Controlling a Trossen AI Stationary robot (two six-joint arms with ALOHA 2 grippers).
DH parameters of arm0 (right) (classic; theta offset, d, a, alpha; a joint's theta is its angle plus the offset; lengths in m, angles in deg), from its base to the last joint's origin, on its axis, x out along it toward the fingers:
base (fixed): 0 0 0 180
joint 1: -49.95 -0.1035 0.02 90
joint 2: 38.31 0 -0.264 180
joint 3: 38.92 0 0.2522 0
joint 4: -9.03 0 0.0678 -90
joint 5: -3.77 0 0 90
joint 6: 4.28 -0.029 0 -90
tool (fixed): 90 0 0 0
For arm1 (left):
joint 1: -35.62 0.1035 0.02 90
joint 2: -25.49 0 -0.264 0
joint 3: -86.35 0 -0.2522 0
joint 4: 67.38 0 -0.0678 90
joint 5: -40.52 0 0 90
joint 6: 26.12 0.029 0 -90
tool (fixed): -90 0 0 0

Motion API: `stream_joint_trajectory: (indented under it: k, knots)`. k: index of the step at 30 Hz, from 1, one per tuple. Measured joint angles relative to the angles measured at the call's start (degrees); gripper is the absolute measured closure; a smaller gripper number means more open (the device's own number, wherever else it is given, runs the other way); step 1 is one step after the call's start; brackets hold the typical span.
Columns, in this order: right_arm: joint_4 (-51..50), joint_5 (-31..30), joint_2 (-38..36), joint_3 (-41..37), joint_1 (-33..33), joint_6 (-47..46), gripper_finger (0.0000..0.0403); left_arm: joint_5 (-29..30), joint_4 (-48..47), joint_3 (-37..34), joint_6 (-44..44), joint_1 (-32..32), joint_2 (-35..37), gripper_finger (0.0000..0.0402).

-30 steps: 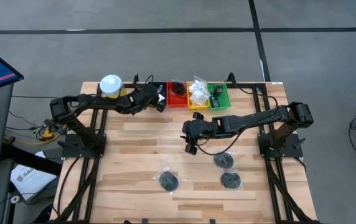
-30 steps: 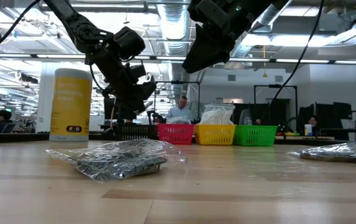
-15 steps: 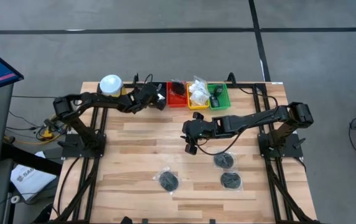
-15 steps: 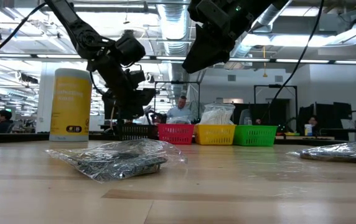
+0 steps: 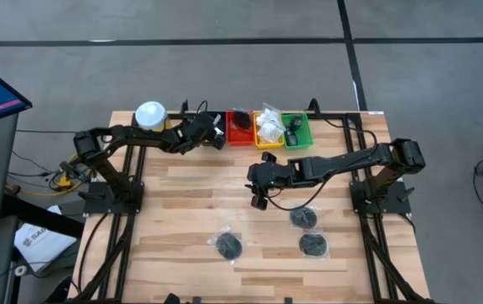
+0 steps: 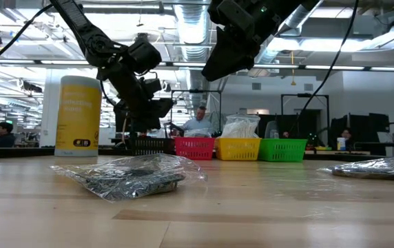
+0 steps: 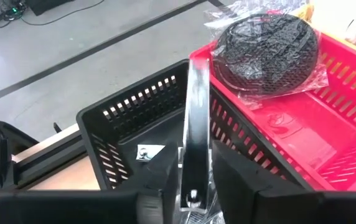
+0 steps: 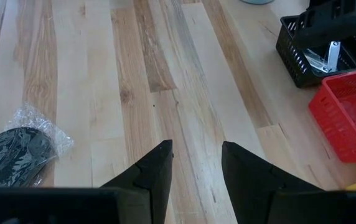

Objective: Pick & Place Travel size toiletries
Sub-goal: Put the nail cutter into the black bin, then put the hairbrush into the red bin

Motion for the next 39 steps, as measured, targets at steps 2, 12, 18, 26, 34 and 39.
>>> stream_joint_trajectory:
  k: [2, 12, 18, 26, 34, 39]
  knots:
    - [0.0, 0.0, 0.0, 0.0, 0.0, 0.0, 0.0274, 0.0, 0.0, 0.0, 0.0, 0.0, 0.0, 0.0303]
    - [0.0, 0.0, 0.0, 0.0, 0.0, 0.0, 0.0274, -0.7, 0.7, 0.0, 0.0, 0.0, 0.0, 0.0271]
    - [0.0, 0.0, 0.0, 0.0, 0.0, 0.1, 0.0274, -13.9, 0.6, 0.0, 1.0, -1.7, 0.4, 0.0270]
    - [-0.2, 0.0, 0.0, 0.0, 0.0, 0.0, 0.0274, -16.2, 0.6, 0.0, 4.8, -9.7, 0.4, 0.0281]
    - [-1.1, 0.0, 0.0, 0.0, 0.0, -0.1, 0.0274, -17.7, -1.4, 0.0, 4.9, -18.2, 0.4, 0.0284]
    - [-1.3, 0.0, 0.0, 0.0, -0.1, -0.1, 0.0274, -21.3, -4.0, 0.0, 4.2, -24.1, 0.4, 0.0286]
